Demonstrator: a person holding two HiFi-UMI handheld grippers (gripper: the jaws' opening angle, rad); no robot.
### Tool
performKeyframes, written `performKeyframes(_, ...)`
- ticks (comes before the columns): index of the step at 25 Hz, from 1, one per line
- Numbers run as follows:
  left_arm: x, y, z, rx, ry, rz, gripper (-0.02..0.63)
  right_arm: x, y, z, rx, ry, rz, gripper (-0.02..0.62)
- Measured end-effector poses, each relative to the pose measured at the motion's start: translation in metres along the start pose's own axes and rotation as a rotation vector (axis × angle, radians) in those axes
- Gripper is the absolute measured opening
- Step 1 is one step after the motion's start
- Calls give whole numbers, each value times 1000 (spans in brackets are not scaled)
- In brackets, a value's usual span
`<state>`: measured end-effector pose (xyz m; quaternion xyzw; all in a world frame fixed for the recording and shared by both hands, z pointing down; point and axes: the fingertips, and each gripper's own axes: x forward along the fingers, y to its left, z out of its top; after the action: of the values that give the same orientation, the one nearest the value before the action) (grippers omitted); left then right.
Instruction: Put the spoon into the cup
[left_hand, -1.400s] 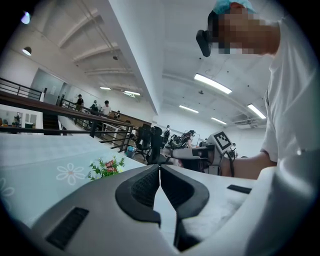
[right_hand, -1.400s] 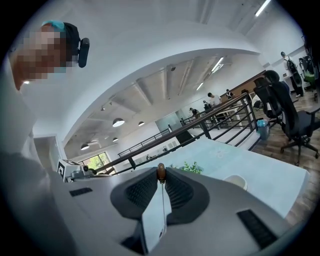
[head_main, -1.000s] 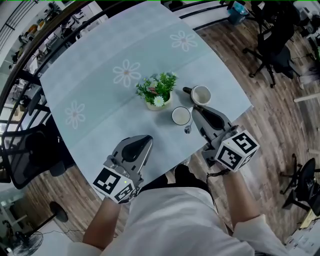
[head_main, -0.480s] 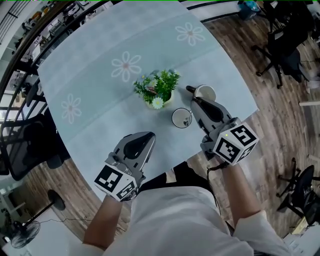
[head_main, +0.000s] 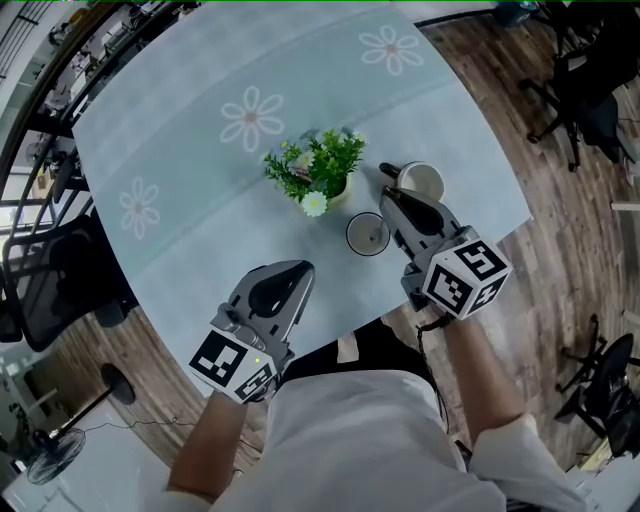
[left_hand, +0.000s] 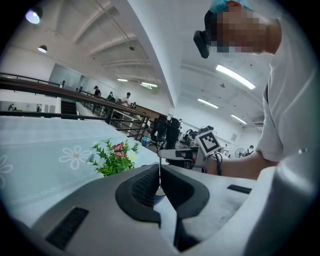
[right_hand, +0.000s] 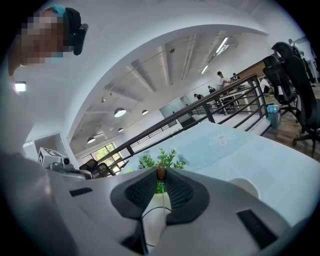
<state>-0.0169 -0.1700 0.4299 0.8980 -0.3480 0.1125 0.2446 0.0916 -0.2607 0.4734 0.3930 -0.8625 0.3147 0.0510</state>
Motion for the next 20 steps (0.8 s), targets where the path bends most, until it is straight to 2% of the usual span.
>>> performKeyframes(20,2,1,-16,-36,13,-2,28,12,-10,-50,-69,100,-37,60)
